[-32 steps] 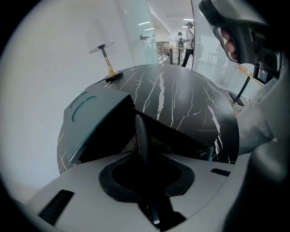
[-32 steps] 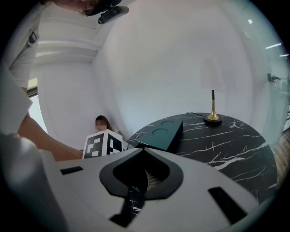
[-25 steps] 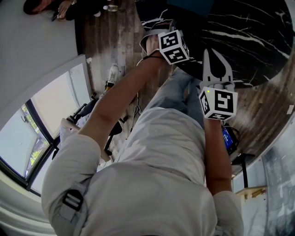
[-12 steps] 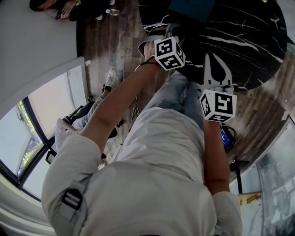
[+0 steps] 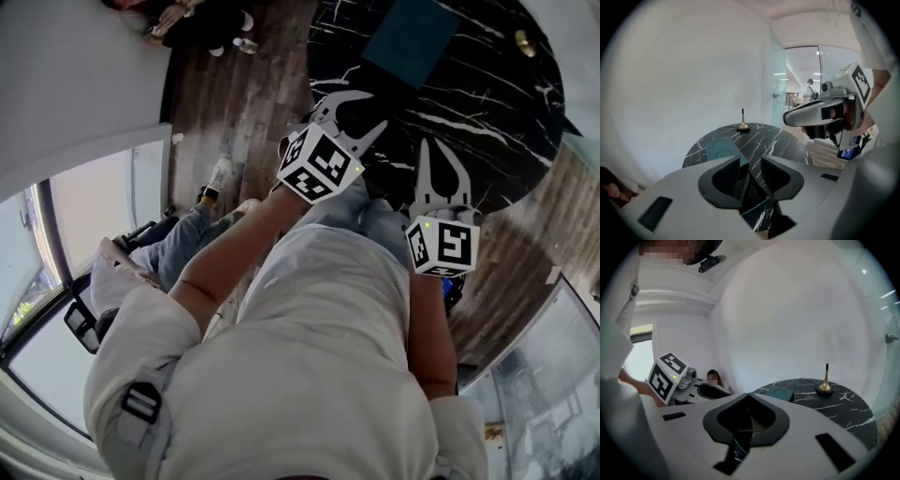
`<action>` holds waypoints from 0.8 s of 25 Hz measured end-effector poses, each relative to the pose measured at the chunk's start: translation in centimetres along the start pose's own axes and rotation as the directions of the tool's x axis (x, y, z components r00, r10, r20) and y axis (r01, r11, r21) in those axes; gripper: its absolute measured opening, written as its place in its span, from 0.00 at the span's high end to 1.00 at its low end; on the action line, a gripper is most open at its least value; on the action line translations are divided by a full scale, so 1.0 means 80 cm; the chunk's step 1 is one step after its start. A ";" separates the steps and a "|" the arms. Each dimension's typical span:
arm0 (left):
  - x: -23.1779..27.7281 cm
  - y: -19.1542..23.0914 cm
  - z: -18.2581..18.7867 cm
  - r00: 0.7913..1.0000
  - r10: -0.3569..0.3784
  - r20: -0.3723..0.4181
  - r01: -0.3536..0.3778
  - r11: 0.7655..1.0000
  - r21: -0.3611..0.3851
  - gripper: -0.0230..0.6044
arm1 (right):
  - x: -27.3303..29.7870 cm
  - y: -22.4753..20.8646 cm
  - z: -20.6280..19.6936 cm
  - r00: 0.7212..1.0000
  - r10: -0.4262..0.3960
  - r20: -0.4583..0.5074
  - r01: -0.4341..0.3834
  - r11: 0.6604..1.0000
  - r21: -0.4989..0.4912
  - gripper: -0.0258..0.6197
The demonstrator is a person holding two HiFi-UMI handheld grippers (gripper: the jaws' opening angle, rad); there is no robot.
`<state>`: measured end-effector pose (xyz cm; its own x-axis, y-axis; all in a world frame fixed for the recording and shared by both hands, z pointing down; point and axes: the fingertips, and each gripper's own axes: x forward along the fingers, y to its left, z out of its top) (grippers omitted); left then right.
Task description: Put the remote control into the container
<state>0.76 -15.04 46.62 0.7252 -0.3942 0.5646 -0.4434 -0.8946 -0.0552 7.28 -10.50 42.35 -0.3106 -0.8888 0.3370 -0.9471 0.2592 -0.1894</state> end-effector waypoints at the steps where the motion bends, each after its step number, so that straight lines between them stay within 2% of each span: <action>1: -0.011 -0.004 0.013 1.000 -0.001 0.029 0.001 1.000 -0.010 0.74 | -0.004 0.002 0.012 1.000 0.005 0.014 -0.005 1.000 -0.006 0.94; 5: -0.058 -0.018 0.068 0.987 -0.005 0.160 0.016 0.997 -0.070 0.74 | -0.024 0.019 0.058 0.998 0.037 0.058 -0.034 0.998 -0.047 0.94; 11: -0.117 -0.014 0.141 0.947 0.006 0.321 0.038 0.991 -0.131 0.74 | -0.048 0.053 0.117 0.989 0.093 0.112 -0.079 0.989 -0.124 0.94; 17: -0.154 -0.024 0.168 0.918 -0.012 0.396 0.083 0.983 -0.164 0.75 | -0.053 0.089 0.138 0.980 0.151 0.128 -0.129 0.978 -0.166 0.94; 20: -0.169 -0.028 0.175 0.901 0.005 0.434 0.076 0.983 -0.167 0.85 | -0.057 0.102 0.148 0.975 0.176 0.136 -0.148 0.971 -0.190 0.94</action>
<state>-0.69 -10.61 27.57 0.8800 -0.4505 0.1505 -0.4691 -0.8741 0.1264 1.90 -8.82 28.39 -0.4583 -0.8725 0.1695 -0.8884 0.4552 -0.0586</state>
